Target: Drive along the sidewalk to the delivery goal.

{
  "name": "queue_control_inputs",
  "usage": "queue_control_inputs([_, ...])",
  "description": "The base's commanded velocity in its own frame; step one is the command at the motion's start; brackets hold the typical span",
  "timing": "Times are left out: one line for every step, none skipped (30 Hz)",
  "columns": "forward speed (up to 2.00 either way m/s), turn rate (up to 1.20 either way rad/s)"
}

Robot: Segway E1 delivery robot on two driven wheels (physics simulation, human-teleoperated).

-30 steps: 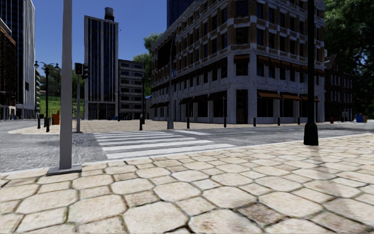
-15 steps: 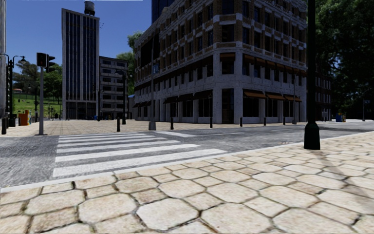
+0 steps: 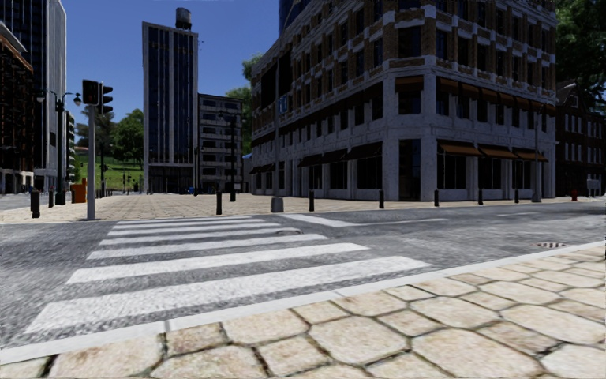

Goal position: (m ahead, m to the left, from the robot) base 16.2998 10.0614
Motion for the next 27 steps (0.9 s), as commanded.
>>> queue_control_inputs([1.91, 0.41])
queue_control_inputs([1.87, 0.41])
queue_control_inputs([1.86, 0.41])
queue_control_inputs([1.86, 0.41])
queue_control_inputs([1.85, 0.41])
queue_control_inputs([1.84, 0.41])
queue_control_inputs([1.81, 0.43])
queue_control_inputs([1.81, 0.43])
queue_control_inputs([1.79, 0.45])
queue_control_inputs([1.78, 0.46])
queue_control_inputs([1.76, 0.48])
queue_control_inputs([1.72, 0.49])
queue_control_inputs([1.72, 0.49])
queue_control_inputs([1.68, 0.50])
queue_control_inputs([1.68, 0.50])
queue_control_inputs([1.67, 0.50])
queue_control_inputs([1.67, 0.50])
queue_control_inputs([1.67, 0.50])
queue_control_inputs([1.67, 0.50])
queue_control_inputs([1.67, 0.50])
queue_control_inputs([1.67, 0.50])
queue_control_inputs([1.67, 0.50])
queue_control_inputs([1.67, 0.50])
queue_control_inputs([1.67, 0.50])
queue_control_inputs([1.67, 0.50])
queue_control_inputs([1.67, 0.51])
queue_control_inputs([1.67, 0.51])
